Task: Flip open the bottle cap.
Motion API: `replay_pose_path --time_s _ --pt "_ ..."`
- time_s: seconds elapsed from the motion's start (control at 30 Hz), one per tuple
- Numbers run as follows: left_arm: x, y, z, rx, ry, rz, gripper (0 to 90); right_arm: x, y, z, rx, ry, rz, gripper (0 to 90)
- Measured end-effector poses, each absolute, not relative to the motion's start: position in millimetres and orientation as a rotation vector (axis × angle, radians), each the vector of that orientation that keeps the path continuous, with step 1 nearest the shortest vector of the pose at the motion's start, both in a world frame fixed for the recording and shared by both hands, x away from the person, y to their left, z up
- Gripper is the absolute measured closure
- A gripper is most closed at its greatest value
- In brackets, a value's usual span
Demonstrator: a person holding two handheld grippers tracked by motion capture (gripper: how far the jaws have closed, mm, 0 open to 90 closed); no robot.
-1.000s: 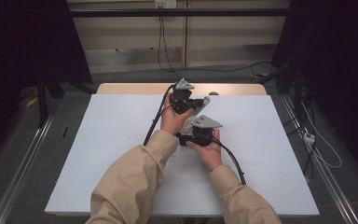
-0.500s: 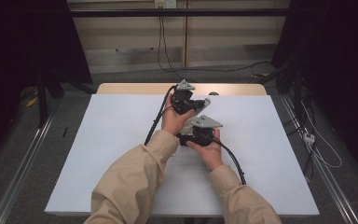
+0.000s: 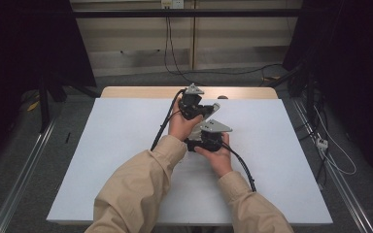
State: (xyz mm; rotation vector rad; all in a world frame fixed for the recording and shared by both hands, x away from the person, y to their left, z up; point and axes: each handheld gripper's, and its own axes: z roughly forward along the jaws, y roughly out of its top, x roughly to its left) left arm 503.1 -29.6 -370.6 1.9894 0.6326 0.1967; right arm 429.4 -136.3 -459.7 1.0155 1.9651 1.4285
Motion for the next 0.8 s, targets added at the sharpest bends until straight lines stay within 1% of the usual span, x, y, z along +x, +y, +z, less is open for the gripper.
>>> replay_pose_path --time_s 0.27,0.43,0.63,0.73,0.8 --pt "501.2 -30.8 -370.9 1.996 0.627 0.220 90.0 429.1 -136.7 -459.7 1.023 1.964 1.431 18.8" --pt "501.4 -28.8 -370.9 1.979 0.644 0.196 90.0 429.4 -137.0 -459.4 1.014 1.968 1.431 18.6" --pt "500.4 -27.5 -369.8 1.977 0.650 0.192 84.7 429.0 -137.4 -458.5 1.033 1.974 1.431 17.6" --pt "500.3 -26.7 -369.8 1.973 0.658 0.180 82.3 427.9 -136.6 -458.7 1.051 1.993 1.416 13.8" --pt "500.2 -25.9 -369.4 1.966 0.660 0.180 80.4 427.2 -136.9 -458.5 1.054 1.993 1.410 13.1"
